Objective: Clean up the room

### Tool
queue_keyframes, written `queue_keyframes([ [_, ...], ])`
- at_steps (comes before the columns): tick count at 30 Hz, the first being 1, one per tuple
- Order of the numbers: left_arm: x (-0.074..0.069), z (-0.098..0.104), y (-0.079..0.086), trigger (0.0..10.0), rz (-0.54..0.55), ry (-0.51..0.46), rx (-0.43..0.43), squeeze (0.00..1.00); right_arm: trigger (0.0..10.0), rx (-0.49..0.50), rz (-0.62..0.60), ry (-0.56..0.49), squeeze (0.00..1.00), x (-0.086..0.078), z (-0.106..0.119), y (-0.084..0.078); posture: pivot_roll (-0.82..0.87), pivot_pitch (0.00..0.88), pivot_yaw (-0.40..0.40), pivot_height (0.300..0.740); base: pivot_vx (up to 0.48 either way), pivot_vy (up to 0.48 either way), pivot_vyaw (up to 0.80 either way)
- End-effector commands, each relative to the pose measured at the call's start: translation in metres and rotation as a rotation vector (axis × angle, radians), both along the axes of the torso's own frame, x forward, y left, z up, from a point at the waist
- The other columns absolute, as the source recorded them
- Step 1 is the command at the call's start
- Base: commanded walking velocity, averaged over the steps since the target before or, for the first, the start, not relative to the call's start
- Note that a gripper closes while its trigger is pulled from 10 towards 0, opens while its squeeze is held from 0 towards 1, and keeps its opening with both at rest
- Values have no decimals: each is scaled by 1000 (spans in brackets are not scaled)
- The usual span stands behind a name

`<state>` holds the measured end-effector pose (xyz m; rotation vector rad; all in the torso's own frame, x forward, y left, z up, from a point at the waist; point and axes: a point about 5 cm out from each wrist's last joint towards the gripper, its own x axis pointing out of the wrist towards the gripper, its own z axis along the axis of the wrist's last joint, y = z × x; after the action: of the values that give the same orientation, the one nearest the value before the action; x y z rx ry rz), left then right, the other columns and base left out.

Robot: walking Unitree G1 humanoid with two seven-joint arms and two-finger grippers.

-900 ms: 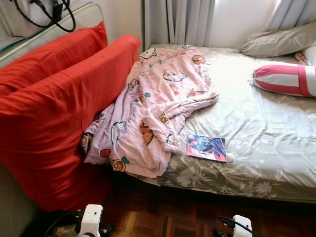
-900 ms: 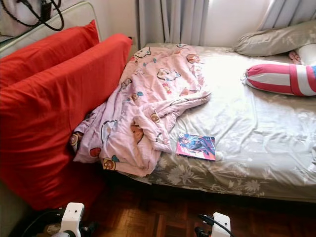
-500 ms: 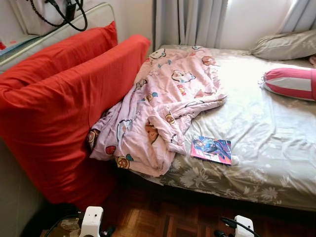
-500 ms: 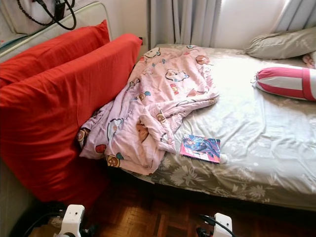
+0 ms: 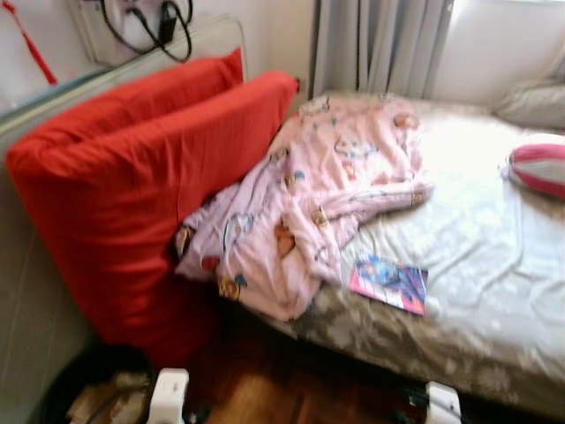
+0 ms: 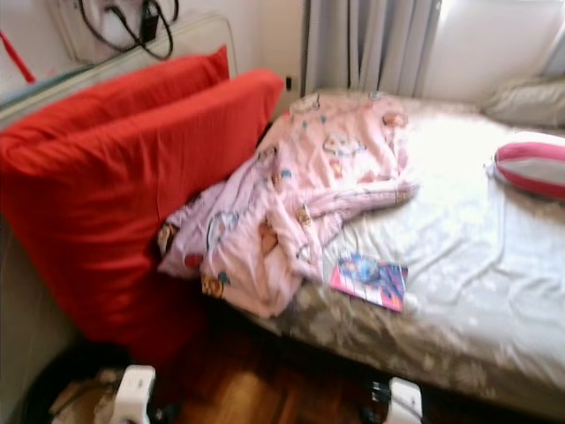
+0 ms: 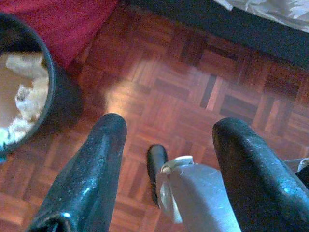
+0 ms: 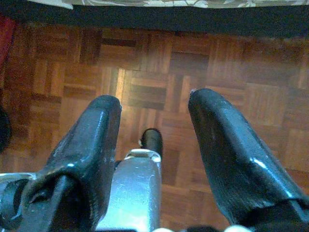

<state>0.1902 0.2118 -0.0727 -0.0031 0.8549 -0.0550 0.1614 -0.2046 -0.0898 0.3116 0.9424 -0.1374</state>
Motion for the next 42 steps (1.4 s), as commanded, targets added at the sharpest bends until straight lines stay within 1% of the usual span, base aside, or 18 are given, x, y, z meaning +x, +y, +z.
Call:
queue_keyframes([
  [1,-5,-2,3,10000,13,23,0,0,10000,5,3,4,0,-2,-1,3,76,0,-9,740,0,0,0],
  [16,-5,-2,2,10000,19,13,-1,0,10000,-4,0,24,0,-7,-3,-1,76,0,-17,740,0,0,0],
  [18,-5,-2,2,10000,21,12,-2,0,10000,-13,2,35,0,-11,-3,-6,75,0,-18,740,296,0,0],
  [24,-6,-2,3,10000,25,12,-7,0,10000,-22,-13,40,0,-13,-3,-12,72,0,-18,740,331,0,0],
  [38,-2,-2,-2,10000,15,8,-22,0,10000,-49,9,46,0,-11,-2,-16,67,0,-20,740,337,0,0],
  [42,-3,-2,-3,10000,18,10,-24,0,10000,-48,14,55,0,-11,-2,-16,68,0,-25,740,343,0,-788],
])
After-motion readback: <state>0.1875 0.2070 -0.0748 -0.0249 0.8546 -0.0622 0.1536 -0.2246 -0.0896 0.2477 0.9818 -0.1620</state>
